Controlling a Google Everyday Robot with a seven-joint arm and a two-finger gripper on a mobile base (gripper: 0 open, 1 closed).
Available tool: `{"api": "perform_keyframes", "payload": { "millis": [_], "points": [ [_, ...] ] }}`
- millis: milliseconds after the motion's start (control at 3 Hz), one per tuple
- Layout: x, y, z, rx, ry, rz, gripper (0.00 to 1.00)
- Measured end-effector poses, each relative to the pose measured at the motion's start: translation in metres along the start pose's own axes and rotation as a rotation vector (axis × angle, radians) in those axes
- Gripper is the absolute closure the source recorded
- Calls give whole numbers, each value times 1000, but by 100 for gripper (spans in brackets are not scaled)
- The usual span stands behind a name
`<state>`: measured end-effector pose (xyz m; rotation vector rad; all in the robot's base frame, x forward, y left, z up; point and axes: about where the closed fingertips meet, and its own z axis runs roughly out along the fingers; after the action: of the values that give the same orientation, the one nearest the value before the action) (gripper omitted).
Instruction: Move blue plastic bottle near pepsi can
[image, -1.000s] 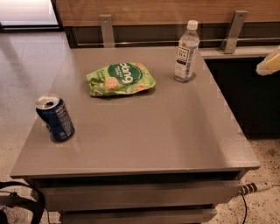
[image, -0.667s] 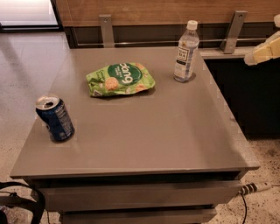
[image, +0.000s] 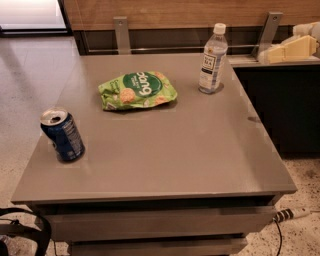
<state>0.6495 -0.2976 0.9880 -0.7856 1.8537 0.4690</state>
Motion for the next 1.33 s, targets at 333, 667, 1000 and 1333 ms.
{"api": "perform_keyframes", "payload": {
  "millis": [333,667,1000,1333],
  "points": [
    [-10,1,19,-3,-54,-28,0],
    [-11,0,26,-4,-63,-36,0],
    [-10,-1,47,-15,-87,-53,0],
    [-7,-4,87,-41,-158,-83,0]
  ]
}}
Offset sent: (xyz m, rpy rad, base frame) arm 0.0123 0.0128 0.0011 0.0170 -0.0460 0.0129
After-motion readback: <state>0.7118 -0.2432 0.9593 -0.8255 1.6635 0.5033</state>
